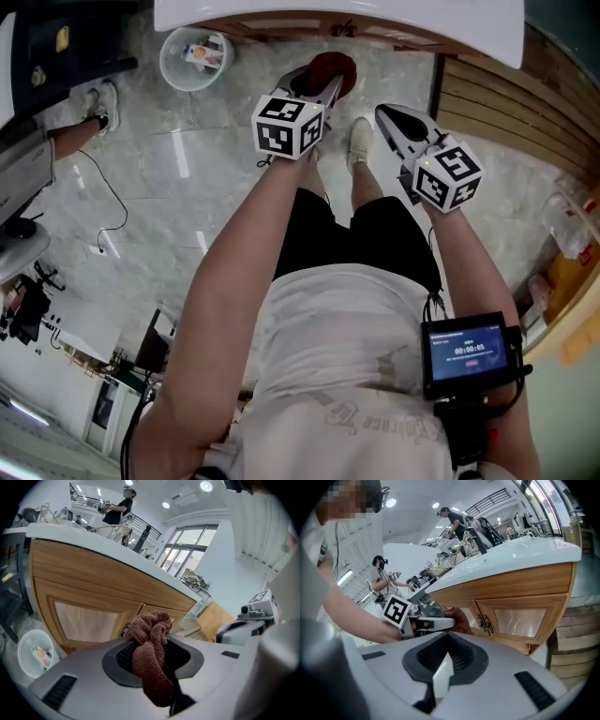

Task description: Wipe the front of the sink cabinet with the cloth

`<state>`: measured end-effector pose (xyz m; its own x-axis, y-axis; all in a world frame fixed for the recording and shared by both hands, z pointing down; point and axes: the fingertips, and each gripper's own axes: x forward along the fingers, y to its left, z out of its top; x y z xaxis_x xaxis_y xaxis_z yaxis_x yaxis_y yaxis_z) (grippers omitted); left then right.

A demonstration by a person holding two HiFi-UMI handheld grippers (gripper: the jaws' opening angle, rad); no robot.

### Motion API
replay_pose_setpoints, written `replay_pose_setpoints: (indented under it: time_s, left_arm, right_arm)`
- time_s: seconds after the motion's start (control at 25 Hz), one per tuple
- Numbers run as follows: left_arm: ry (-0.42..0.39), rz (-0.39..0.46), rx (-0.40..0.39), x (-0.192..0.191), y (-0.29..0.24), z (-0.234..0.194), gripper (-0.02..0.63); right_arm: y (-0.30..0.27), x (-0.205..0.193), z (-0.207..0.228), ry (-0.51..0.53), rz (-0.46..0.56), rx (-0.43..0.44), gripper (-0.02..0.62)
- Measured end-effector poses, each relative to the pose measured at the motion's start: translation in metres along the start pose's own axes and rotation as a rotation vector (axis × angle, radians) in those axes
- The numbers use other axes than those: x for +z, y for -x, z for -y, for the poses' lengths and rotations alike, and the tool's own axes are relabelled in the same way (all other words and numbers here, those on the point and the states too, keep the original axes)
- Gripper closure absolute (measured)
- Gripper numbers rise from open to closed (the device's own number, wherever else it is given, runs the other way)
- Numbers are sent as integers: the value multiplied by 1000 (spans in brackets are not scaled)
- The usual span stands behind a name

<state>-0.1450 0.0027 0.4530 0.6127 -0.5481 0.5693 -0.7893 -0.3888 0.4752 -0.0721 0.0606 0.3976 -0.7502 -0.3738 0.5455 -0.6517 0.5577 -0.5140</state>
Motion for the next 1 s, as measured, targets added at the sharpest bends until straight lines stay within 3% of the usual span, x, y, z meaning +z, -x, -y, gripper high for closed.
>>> replay_pose_setpoints:
  time_s: [0.24,0.56,1.0]
  left_arm:
    - [-131,-9,5,38,-38,6,488]
    - [-50,50,-22,74,-50,4,489]
    - [-150,54,15,83,-20,-27,488]
  right_arm:
    - [14,-4,10,-61,42,-60,583]
    - [37,-21,20,-128,81,-139,583]
    - [23,-19,-5,-144,97,-172,583]
